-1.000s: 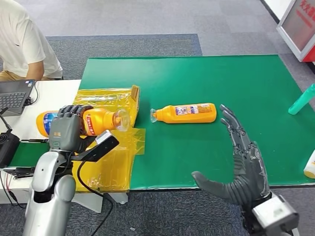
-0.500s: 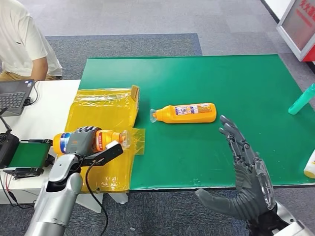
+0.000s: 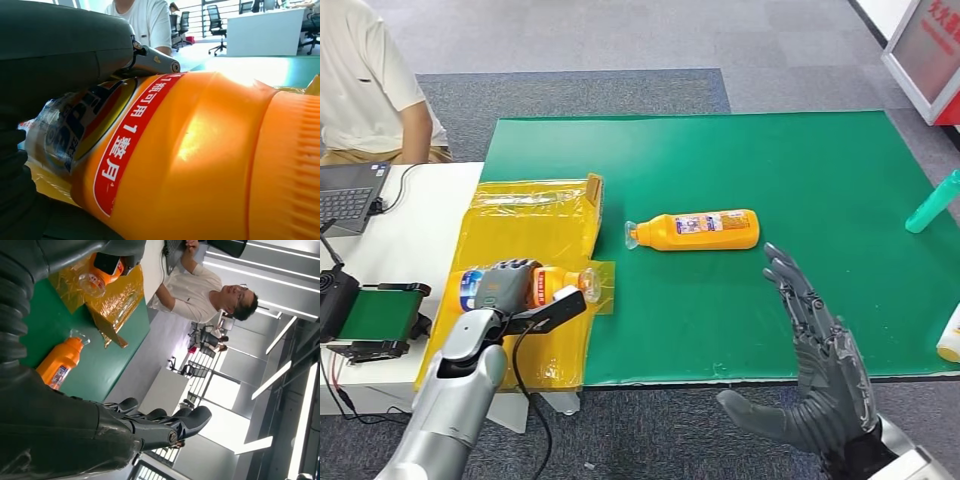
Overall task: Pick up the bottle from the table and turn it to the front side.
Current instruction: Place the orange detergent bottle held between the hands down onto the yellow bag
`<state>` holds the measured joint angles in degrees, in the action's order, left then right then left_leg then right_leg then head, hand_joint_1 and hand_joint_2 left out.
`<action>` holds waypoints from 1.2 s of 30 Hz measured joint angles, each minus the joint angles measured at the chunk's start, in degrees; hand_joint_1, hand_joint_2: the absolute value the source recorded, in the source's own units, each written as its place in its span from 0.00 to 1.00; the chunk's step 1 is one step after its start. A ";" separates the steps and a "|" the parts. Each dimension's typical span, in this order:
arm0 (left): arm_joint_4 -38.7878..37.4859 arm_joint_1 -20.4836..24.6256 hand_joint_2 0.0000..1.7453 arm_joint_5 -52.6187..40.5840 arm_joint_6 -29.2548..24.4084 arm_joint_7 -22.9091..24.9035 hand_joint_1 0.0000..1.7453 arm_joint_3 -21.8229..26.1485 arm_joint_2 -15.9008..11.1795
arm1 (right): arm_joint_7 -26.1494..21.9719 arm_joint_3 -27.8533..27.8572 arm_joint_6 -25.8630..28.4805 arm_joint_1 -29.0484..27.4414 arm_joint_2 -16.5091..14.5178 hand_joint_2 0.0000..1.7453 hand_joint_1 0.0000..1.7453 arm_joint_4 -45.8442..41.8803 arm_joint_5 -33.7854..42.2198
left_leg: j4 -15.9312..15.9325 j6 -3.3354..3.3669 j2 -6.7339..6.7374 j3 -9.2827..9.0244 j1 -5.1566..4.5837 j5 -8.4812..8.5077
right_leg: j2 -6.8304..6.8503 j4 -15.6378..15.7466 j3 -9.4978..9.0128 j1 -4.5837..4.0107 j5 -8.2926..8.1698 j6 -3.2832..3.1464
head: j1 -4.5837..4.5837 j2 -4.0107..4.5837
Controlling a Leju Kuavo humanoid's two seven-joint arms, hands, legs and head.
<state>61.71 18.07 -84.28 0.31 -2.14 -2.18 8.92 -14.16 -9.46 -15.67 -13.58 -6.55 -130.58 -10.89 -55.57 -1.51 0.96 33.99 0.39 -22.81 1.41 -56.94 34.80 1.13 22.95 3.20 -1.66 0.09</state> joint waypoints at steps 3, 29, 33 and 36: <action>-0.57 -0.10 1.00 -0.60 -1.82 -0.65 1.00 -0.21 0.40 | 0.05 0.04 0.13 -0.66 0.03 1.00 0.00 0.19 0.63 | 0.00 0.00 0.00 0.01 0.00 0.00 | 0.00 0.00 0.01 0.00 0.00 0.00 | 0.00 -0.01; -2.19 -0.41 1.00 -2.59 -3.66 -0.91 0.00 -5.36 2.09 | -1.71 0.10 1.46 -3.51 2.20 1.00 0.00 0.13 -0.67 | 0.00 0.00 0.00 0.03 0.00 0.00 | 0.00 0.00 0.03 0.00 0.00 0.00 | 0.00 -0.01; -2.16 -0.43 1.00 -0.51 -4.37 -1.49 0.00 -5.28 2.19 | -1.55 0.32 1.47 -4.41 2.20 1.00 0.00 -0.33 -0.73 | 0.00 0.00 0.00 0.03 0.00 -0.01 | 0.00 0.00 0.02 0.00 0.00 0.00 | 0.00 0.01; -1.39 -0.82 1.00 2.60 -4.41 -2.81 0.00 -5.09 2.62 | -1.31 0.37 1.45 -4.70 2.20 1.00 0.00 -0.57 -1.07 | 0.00 0.00 0.00 0.03 0.00 -0.01 | 0.00 0.00 0.01 0.00 0.00 0.00 | -0.01 0.00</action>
<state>60.32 17.25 -81.68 -4.10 -4.95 -7.27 11.53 -15.47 -9.09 -14.21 -18.28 -4.35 -131.15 -11.96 -55.57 -1.51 0.96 34.02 0.39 -22.82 1.41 -56.94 34.81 1.13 22.95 3.21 -1.66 0.10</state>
